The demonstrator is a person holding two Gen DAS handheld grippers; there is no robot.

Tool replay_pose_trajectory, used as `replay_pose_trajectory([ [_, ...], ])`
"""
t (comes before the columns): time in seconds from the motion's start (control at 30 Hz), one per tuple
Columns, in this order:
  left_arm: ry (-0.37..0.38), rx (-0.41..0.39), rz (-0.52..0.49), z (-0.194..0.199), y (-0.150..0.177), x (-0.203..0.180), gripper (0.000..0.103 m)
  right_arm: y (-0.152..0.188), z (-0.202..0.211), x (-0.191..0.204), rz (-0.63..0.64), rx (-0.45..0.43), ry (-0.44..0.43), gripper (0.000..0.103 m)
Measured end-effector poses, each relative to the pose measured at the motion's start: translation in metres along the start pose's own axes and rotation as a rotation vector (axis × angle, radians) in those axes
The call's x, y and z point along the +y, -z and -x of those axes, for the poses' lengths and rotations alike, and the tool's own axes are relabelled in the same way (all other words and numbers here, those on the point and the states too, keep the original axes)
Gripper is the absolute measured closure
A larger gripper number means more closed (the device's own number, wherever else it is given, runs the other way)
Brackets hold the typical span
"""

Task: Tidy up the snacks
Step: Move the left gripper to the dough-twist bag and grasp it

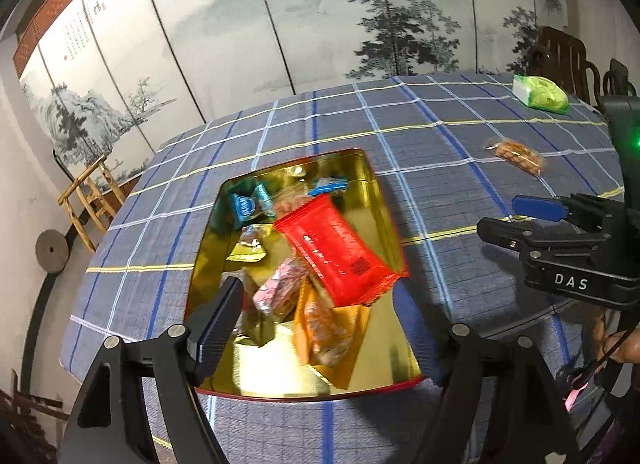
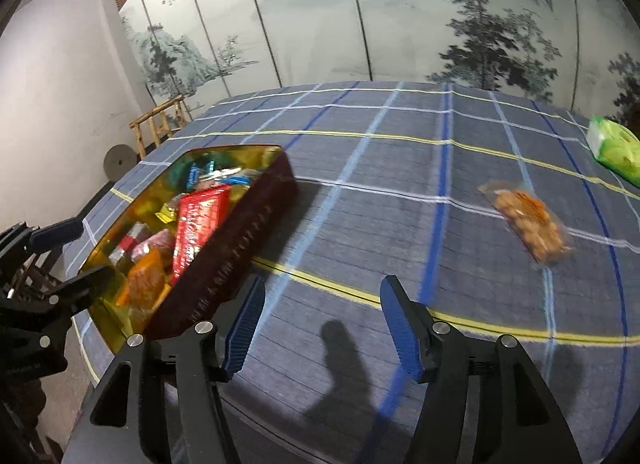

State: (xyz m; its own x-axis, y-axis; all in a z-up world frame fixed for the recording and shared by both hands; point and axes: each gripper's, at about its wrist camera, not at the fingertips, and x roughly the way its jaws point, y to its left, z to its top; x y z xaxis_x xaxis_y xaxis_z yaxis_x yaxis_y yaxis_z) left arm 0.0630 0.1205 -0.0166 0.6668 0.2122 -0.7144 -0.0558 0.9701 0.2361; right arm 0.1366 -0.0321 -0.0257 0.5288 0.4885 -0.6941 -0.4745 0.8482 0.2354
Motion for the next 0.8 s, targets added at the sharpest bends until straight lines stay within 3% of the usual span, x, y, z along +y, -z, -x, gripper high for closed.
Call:
replay_pose_trajectory([
  [0.53,0.010,0.004,-0.121,-0.006,-0.016,-0.060,0.024,0.021,0.029,-0.083,-0.156,-0.036,0.089,0.033],
  [0.8,0.016,0.011,-0.184,-0.011,-0.025,-0.093,0.022,0.026,0.049,-0.122,-0.182,-0.058,0.205,0.028],
])
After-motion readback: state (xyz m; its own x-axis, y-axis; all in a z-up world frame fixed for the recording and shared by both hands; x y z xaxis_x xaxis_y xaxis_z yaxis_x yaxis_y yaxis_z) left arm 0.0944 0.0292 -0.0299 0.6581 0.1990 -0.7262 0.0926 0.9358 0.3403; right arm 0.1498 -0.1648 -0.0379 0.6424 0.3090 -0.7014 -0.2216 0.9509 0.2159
